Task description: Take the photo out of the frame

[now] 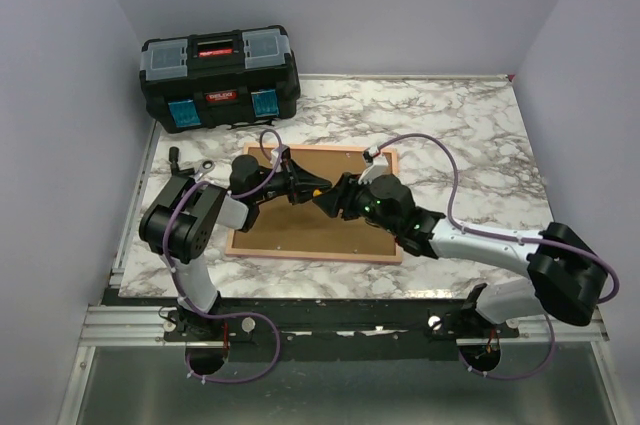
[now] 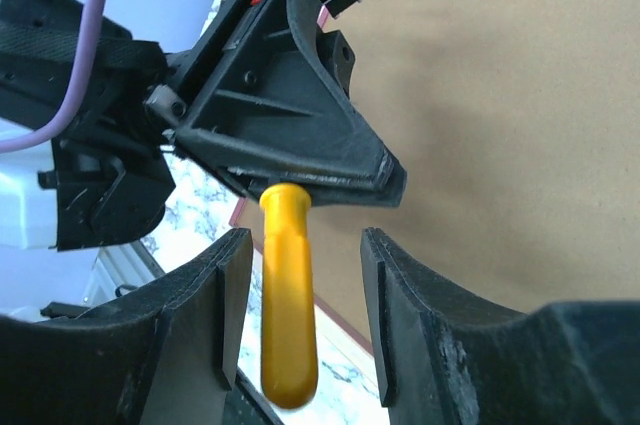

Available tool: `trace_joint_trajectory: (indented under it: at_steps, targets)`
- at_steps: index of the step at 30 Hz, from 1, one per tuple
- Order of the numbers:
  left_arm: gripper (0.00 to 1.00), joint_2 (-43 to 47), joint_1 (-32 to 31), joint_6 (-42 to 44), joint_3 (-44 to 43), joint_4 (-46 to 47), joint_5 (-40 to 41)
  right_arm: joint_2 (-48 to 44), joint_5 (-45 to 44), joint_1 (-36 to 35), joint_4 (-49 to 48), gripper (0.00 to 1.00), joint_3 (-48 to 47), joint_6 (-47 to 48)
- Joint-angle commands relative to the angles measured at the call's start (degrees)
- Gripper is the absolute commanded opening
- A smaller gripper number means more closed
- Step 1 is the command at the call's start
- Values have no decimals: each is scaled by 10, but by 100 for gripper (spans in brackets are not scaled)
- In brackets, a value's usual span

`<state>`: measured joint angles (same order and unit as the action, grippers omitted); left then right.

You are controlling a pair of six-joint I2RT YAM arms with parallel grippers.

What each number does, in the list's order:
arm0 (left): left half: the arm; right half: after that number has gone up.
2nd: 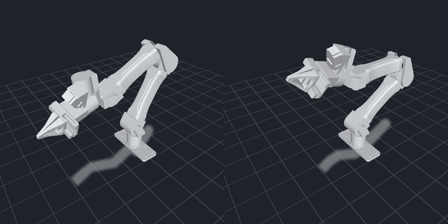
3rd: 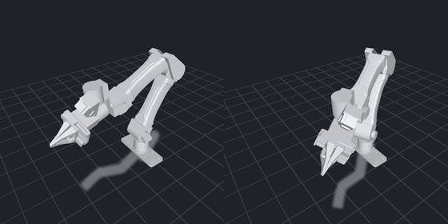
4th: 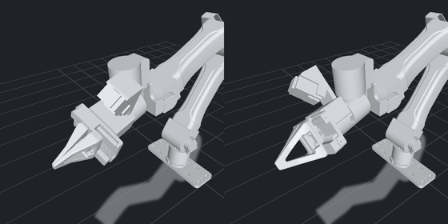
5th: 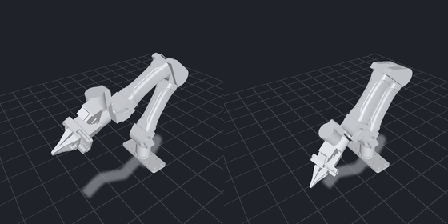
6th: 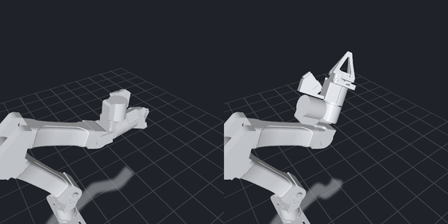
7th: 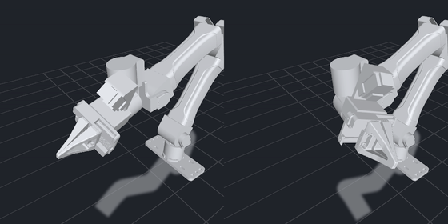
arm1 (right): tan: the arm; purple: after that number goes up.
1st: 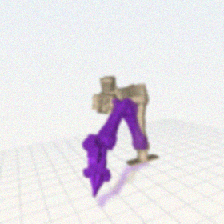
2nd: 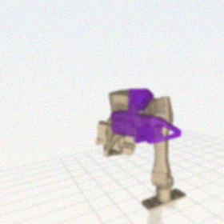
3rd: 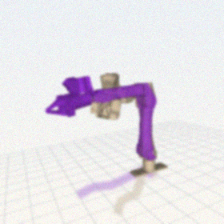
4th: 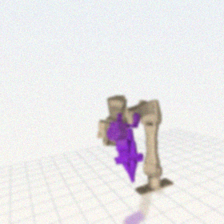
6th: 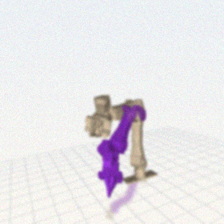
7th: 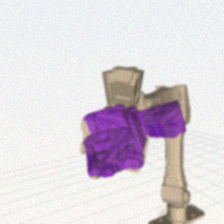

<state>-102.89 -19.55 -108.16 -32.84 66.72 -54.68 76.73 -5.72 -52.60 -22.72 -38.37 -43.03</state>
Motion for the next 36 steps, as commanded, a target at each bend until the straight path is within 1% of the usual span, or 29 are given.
trace_joint_trajectory:
  at_steps: [1, 3, 6, 9, 12, 15, 19, 20, 22, 24, 25, 27, 28, 30, 32, 33, 34, 35, 36]
  targets:
    - [0, 5, 5, -21, 4, 64, 5, 33, -55, -14, -16, 52, -39, 13]
    - [0, 7, 5, -18, 6, 59, 6, 34, -74, -19, -18, 50, -38, 13]
    - [0, 7, 5, -17, 9, 58, 6, 32, -89, -23, -19, 50, -37, 17]
    - [0, 8, 5, -15, 11, 54, 6, 23, -113, -23, -6, 54, -34, 14]
    - [0, 8, 5, -12, 11, 50, 7, 15, -116, -23, -16, 53, -25, 14]
    - [0, 8, 5, -11, 12, 49, 8, 21, -106, -24, -20, 48, -29, 14]
    - [0, 11, 5, -7, 13, 45, 9, 33, -97, -23, -28, 36, -33, 15]
    - [0, 12, 5, -6, 13, 43, 10, 35, -92, -23, -27, 34, -36, 16]
    - [0, 12, 5, -4, 14, 41, 9, 38, -86, -23, -26, 35, -39, 15]
    - [0, 14, 5, -1, 15, 38, 10, 38, -84, -23, -27, 43, -37, 12]
    - [0, 17, 5, 2, 14, 34, 11, 36, -85, -23, -27, 45, -35, 10]
    - [0, 20, 5, 7, 13, 28, 11, 36, -86, -23, -29, 44, -31, 9]
    - [0, 21, 5, 9, 13, 25, 11, 36, -86, -23, -29, 43, -30, 9]
    - [0, 25, 6, 13, 12, 19, 11, 37, -85, -23, -27, 33, -32, 10]
    - [0, 27, 5, 18, 13, 13, 12, 38, -84, -23, -26, 15, -35, 12]
    - [0, 29, 5, 20, 13, 10, 12, 38, -84, -23, -26, 9, -37, 13]
    - [0, 30, 5, 23, 12, 6, 12, 40, -82, -23, -25, 9, -39, 13]
    - [0, 32, 6, 25, 12, 2, 13, 42, -78, -24, -24, 16, -41, 14]
    - [0, 33, 6, 27, 12, 0, 13, 47, -73, -23, -23, 26, -45, 15]
